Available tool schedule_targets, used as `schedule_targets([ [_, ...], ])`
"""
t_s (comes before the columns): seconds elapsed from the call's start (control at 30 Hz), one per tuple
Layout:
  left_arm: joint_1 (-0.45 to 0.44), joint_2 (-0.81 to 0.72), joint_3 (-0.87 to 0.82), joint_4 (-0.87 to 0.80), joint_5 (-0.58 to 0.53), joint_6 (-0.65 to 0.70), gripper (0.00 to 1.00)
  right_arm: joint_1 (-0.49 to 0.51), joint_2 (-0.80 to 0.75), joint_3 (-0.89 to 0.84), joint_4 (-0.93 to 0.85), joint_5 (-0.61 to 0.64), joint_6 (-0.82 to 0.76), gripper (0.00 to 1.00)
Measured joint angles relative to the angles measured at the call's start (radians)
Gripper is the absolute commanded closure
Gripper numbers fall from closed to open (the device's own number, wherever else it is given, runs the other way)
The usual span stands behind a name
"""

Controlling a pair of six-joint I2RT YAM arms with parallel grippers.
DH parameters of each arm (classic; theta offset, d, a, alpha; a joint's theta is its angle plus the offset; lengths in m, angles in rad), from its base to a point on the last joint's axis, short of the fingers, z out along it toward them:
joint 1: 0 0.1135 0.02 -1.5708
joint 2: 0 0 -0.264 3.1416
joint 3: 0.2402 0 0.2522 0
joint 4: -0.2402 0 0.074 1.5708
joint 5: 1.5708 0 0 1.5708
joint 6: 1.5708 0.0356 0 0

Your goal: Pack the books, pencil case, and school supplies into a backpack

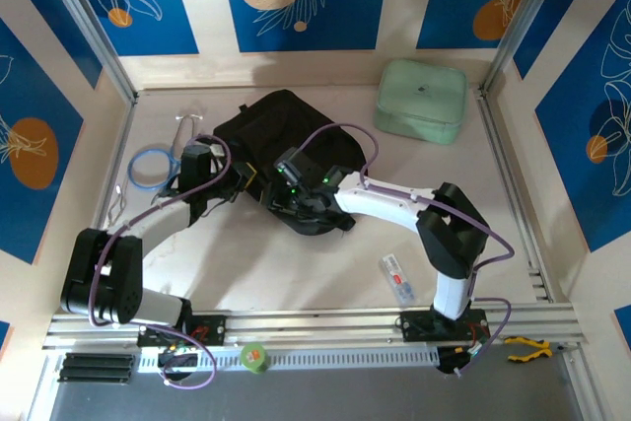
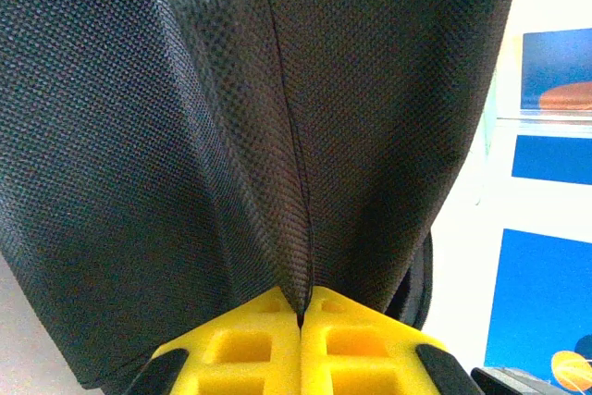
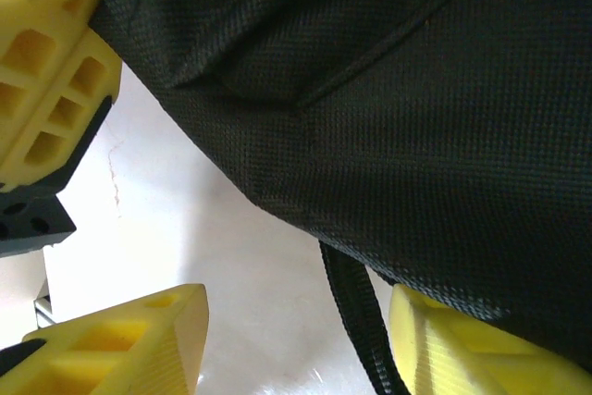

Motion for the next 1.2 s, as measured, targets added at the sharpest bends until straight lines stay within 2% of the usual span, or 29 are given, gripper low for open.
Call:
schedule_targets([
  [0.07, -0.001, 0.0, 0.0, 0.0, 0.0, 0.0, 1.0, 0.0, 0.0, 0.002, -0.004, 0.009, -0.003, 0.49],
  [0.27, -0.001, 0.0, 0.0, 0.0, 0.0, 0.0, 1.0, -0.002, 0.022, 0.013, -0.004, 0.01, -0.026, 0.66],
  [0.47, -0.001, 0.003, 0.001, 0.0, 0.0, 0.0, 1.0, -0.002, 0.034, 0.016, -0.011, 0.015, -0.031, 0.98],
  [0.5, -0.001, 0.003, 0.001, 0.0, 0.0, 0.0, 1.0, -0.002, 0.034, 0.016, -0.011, 0.017, -0.031, 1.0],
  [0.77, -0.003, 0.025, 0.03, -0.027, -0.002, 0.02, 1.0, -0.004, -0.017, -0.064, -0.01, 0.043, -0.042, 1.0],
  [0.97, -0.003, 0.077, 0.055, -0.029, 0.0, 0.046, 1.0, -0.01, -0.145, -0.216, -0.018, 0.076, -0.049, 1.0],
  [1.2, 0.0, 0.157, 0.112, -0.031, 0.004, 0.077, 1.0, -0.011, -0.293, -0.351, -0.11, 0.131, -0.046, 1.0],
])
